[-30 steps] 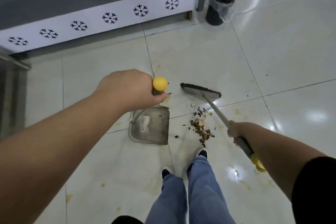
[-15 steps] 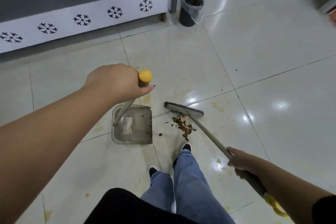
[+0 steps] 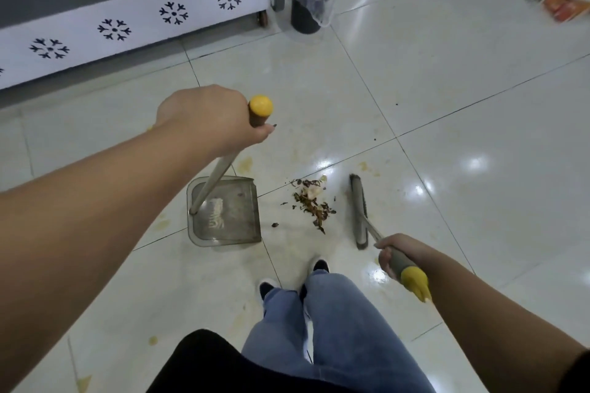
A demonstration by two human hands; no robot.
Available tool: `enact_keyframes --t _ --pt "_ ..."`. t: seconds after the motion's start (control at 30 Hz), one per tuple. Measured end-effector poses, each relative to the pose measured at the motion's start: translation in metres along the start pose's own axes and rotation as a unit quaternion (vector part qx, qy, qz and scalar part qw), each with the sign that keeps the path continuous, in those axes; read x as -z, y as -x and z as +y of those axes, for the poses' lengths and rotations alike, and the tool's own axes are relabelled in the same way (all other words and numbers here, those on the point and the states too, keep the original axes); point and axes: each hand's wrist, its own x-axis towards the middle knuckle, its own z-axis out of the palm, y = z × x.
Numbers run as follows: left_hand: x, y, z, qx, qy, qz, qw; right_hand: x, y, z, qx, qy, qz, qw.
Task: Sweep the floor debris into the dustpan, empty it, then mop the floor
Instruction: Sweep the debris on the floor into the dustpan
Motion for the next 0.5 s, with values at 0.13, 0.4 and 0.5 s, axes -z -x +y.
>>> enact_keyframes --t 0.13,0.4,0.5 --pt "0.002 -0.004 0.011 -0.002 0.005 -0.003 1.0 -0.024 -0.023 0.003 0.002 0.086 -0.029 0.996" --pt "0.001 -0.017 0.004 0.031 0.027 -0.037 0.998 -0.028 -0.026 0.003 -0.03 -0.027 -0.108 0.993" --pt "0.003 -0.016 0.006 0.029 0.036 -0.041 0.998 -0.027 -0.018 -0.007 -0.07 -0.132 -0.148 0.978"
